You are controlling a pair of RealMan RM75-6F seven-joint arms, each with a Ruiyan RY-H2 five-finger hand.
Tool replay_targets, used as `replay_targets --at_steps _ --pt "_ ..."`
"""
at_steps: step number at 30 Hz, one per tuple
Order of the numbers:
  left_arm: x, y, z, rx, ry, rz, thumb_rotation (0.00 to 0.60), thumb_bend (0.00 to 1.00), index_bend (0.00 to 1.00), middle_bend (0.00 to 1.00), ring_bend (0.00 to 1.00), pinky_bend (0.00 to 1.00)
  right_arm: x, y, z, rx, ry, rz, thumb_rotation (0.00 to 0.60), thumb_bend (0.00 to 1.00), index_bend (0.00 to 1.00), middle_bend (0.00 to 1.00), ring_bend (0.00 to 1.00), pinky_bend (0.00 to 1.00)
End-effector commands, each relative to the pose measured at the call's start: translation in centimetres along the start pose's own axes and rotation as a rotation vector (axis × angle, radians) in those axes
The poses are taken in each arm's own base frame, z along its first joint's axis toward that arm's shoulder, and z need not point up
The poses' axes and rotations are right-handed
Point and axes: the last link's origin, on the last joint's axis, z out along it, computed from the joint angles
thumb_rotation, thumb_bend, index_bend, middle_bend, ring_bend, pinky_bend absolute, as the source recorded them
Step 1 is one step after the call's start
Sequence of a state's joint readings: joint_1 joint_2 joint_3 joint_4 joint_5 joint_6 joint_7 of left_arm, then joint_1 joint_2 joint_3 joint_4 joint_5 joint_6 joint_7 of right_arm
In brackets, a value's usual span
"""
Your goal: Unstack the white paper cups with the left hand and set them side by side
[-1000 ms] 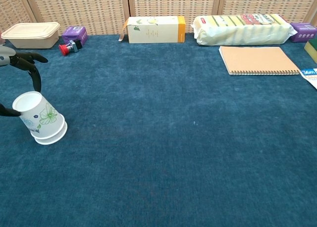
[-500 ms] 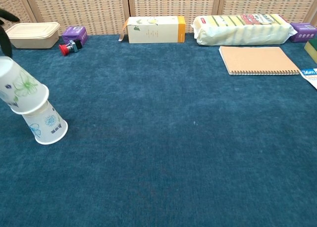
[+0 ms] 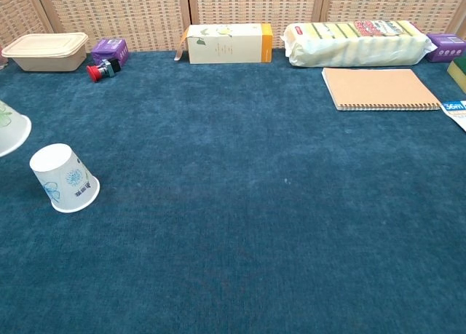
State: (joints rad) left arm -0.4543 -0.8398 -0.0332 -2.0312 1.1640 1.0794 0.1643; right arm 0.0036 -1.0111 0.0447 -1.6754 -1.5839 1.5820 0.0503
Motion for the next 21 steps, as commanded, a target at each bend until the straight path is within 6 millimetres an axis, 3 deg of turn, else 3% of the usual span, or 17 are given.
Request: replay_targets --at_steps 1,4,8,14,21 --pt "-1.9 -2.2 1.5 0.061 -0.061 -0.045 0.6 0.2 0.42 0.0 0.0 0.0 -0.1 0.0 0.0 -0.001 -0.001 0.001 0.6 0.16 0.12 0.0 0.0 0.0" --pt "-3.2 -3.3 2.9 0.084 -0.102 -0.065 0.6 0.2 0.42 0.0 0.0 0.0 -0.1 -0.1 0.0 0.0 -0.002 0.002 0.6 0.16 0.12 0.0 0.0 0.0" --pt "-4.6 -3.2 4.4 0.071 -0.125 -0.073 0.6 0.2 0.42 0.0 0.0 0.0 -0.1 -0.1 0.0 0.001 -0.004 0.002 0.6 0.16 0.12 0.0 0.0 0.0" --pt "-6.0 -1.4 5.6 0.015 -0.16 -0.08 0.6 0.2 0.42 0.0 0.0 0.0 -0.1 0.0 0.0 -0.002 -0.007 0.007 0.6 0.16 0.12 0.0 0.0 0.0" --pt "-6.3 1.2 6.3 -0.046 -0.159 -0.085 0.6 0.2 0.42 0.0 0.0 0.0 0.1 0.2 0.1 -0.005 -0.003 0.012 0.6 0.16 0.12 0.0 0.0 0.0"
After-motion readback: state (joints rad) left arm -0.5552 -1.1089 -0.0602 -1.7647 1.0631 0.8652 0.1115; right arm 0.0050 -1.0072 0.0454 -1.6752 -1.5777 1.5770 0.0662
